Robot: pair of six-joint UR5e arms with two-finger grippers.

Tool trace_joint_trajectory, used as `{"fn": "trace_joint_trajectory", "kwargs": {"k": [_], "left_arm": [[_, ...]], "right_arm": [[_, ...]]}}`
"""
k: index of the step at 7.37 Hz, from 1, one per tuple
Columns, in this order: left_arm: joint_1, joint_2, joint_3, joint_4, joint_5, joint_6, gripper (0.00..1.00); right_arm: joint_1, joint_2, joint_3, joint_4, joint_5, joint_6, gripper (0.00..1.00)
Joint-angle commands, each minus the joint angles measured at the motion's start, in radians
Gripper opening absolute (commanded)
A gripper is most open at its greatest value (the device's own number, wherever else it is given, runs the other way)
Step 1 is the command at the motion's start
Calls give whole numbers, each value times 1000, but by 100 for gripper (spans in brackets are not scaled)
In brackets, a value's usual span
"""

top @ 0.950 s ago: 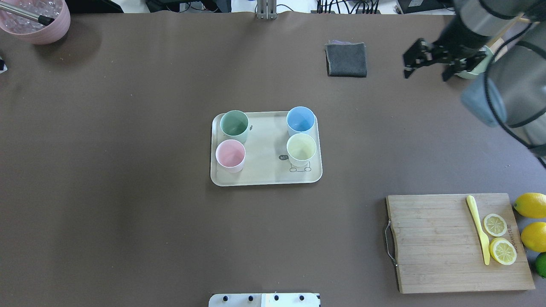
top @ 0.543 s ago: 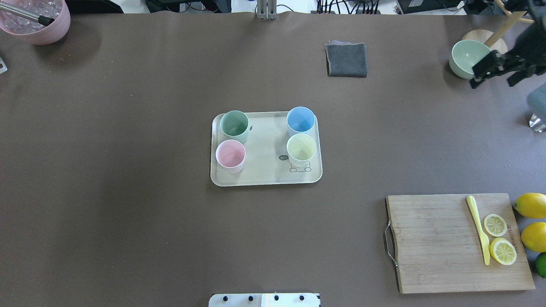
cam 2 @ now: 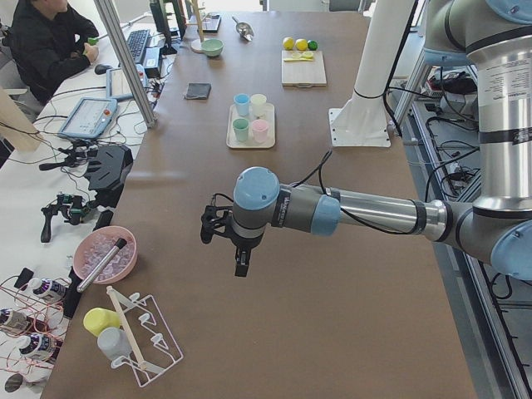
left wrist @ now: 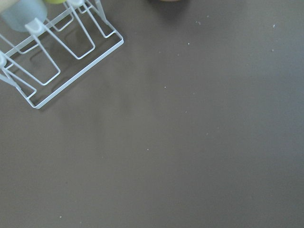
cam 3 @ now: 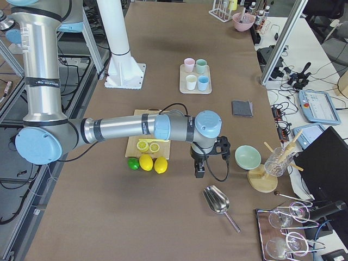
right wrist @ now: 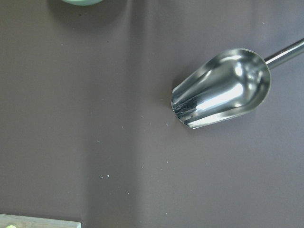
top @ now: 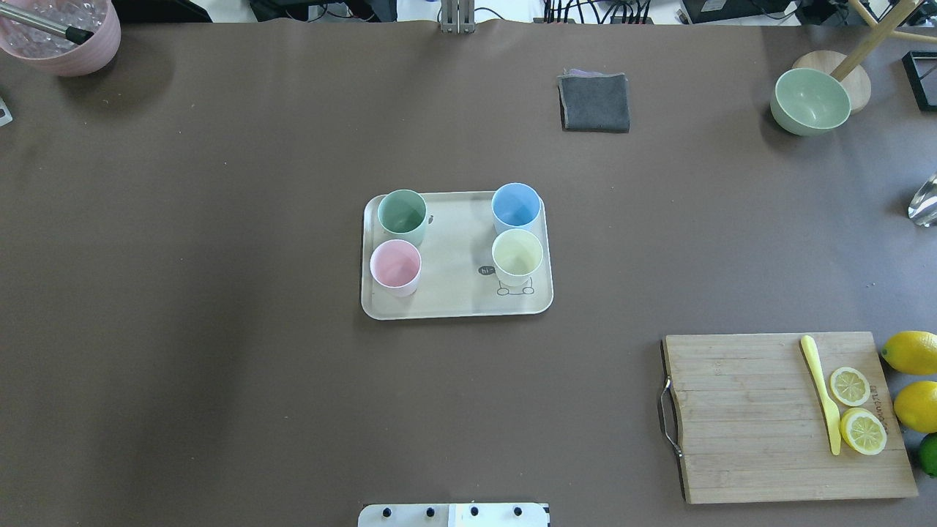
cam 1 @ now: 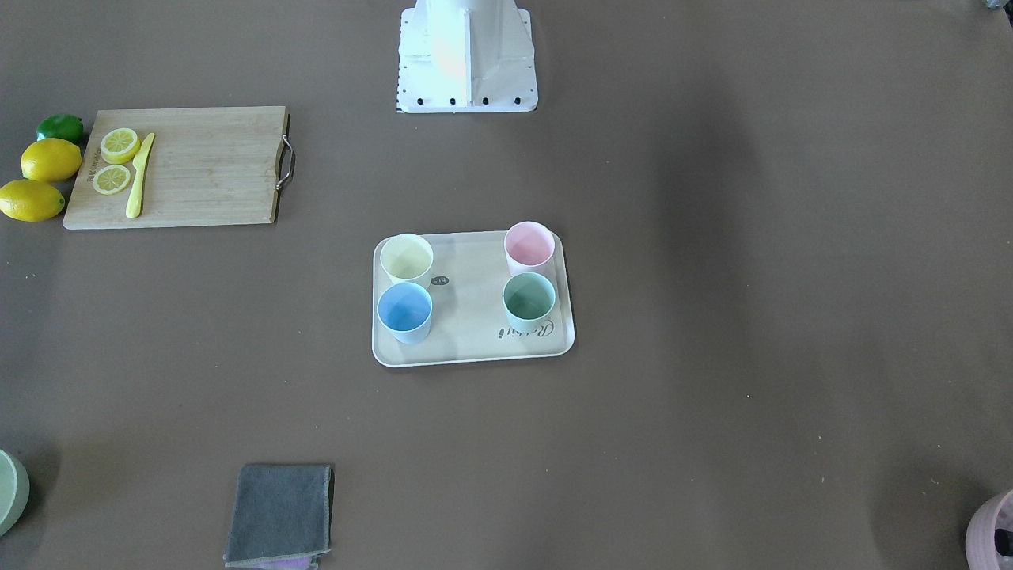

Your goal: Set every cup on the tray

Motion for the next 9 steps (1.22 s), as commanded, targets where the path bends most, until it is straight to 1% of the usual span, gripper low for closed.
{"fn": "trace_joint_trajectory", "kwargs": {"k": [1,9], "left_arm": [[-4,13,2,0,8,2,98],[-15,-5,4,3,12,-6,98]], "right_arm": [[15,-39,-5,1,4,-12,100],[17,-16,-3,1,7,-6,100]]}}
